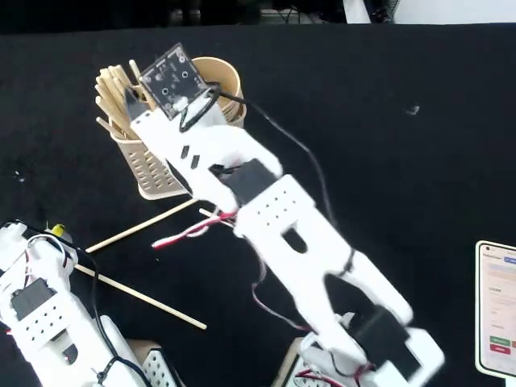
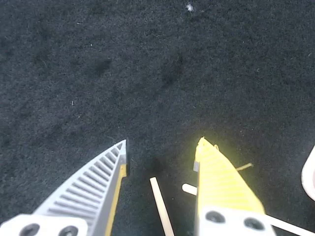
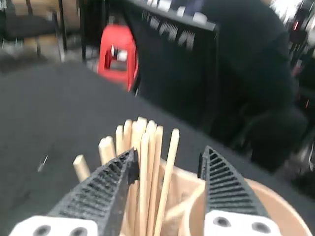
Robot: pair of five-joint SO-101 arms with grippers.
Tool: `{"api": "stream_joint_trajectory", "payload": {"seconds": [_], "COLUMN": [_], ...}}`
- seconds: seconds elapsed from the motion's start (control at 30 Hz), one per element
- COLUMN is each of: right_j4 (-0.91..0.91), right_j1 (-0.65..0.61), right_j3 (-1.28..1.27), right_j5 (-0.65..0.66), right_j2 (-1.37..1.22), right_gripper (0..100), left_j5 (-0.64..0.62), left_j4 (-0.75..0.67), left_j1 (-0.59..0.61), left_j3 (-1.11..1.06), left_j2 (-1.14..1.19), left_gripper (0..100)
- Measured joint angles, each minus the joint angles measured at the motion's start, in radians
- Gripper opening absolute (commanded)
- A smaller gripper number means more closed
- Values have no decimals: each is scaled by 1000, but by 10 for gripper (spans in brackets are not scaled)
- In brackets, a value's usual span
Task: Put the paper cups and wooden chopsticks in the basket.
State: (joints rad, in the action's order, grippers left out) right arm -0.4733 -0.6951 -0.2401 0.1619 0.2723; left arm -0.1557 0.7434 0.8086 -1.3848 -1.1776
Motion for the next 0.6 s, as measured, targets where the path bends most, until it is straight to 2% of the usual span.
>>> {"api": "stream_joint_trajectory", "payload": {"seconds": [0.2,0.3,0.4,0.53,0.6], "right_j4": [-474,-568,-526,-311,-201], "right_j1": [-98,-178,-276,-348,-379], "right_j3": [-32,-183,-394,-683,-775], "right_j5": [0,0,0,-5,-35], "right_j2": [229,307,356,354,310], "right_gripper": [162,162,163,168,213], "left_j5": [0,0,0,-3,-3], "left_j4": [0,0,0,0,0], "left_j1": [0,0,0,0,6], "left_j3": [0,0,0,0,0], "left_j2": [0,0,0,0,0], "left_gripper": [227,227,227,227,227]}}
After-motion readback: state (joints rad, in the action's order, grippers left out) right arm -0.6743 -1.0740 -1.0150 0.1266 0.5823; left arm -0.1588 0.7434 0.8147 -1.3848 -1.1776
